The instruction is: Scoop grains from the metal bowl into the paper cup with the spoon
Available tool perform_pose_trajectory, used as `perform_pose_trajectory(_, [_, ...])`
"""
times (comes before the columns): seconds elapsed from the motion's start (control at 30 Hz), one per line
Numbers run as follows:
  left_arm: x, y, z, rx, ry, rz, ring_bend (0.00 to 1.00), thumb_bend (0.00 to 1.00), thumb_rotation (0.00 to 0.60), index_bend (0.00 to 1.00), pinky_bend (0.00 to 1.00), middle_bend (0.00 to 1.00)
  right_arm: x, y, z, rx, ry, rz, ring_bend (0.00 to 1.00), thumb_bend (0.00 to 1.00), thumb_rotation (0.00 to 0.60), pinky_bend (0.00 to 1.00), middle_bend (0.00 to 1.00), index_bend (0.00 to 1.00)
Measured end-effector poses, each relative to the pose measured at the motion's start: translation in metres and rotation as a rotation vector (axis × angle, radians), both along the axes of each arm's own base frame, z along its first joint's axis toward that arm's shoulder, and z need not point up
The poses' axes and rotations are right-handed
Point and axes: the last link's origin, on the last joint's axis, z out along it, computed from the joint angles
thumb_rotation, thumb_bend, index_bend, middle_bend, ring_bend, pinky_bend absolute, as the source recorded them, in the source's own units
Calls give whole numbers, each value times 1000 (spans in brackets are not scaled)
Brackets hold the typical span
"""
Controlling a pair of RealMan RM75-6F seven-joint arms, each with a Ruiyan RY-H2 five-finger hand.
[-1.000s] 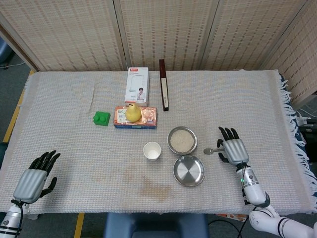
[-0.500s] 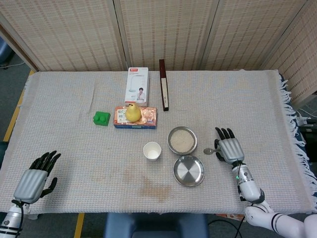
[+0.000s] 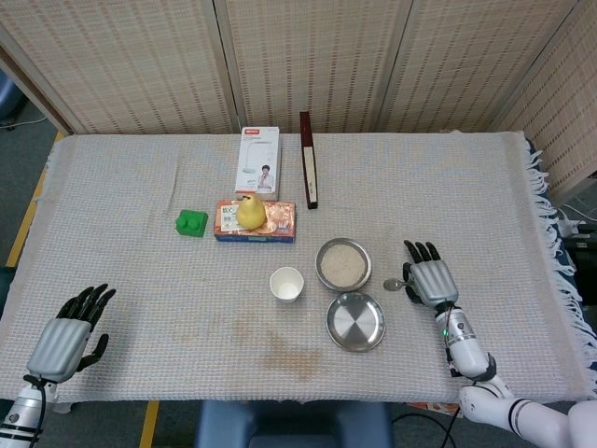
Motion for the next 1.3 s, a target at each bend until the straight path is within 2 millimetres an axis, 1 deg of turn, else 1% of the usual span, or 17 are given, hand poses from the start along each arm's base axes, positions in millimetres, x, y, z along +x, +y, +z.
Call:
perform_pose_trajectory(0.43, [0,0,0,1,2,1,0,499,600,0,155,0,-1,1,0,-2,0,-3,0,318,600,0,8,588])
perform_pose_trajectory(0.6, [0,0,1,0,1,0,0,500,600,0,155,0,0,1,1,-11,4,4,0,350,600,0,22,627])
perform_pose_trajectory(0.7, [0,0,1,1,-1,-1,0,500,600,0,155,0,0,0,4,-17,11,9,0,365,600,0,23,630])
perform_pose_trajectory(0.87, [1,-1,1,0,-5,-5,0,500,600,0,155,0,6,-5,14,-41,25,30,0,365,600,0,28,643])
perform_pose_trajectory(1.0, [2,-2,1,-4,-7,-7,0,500,600,0,155,0,18,-10,24,-63,41,63,0,365,600,0,28,644])
perform_pose_trajectory(1.13, [3,-3,2,-4,-12,-11,0,500,600,0,155,0,39,-17,32,-85,76,116,0,365,600,0,28,644])
perform_pose_trajectory(1.3, [3,-4,2,-6,-15,-15,0,501,600,0,155,0,68,-28,37,-107,147,181,0,366,600,0,29,644])
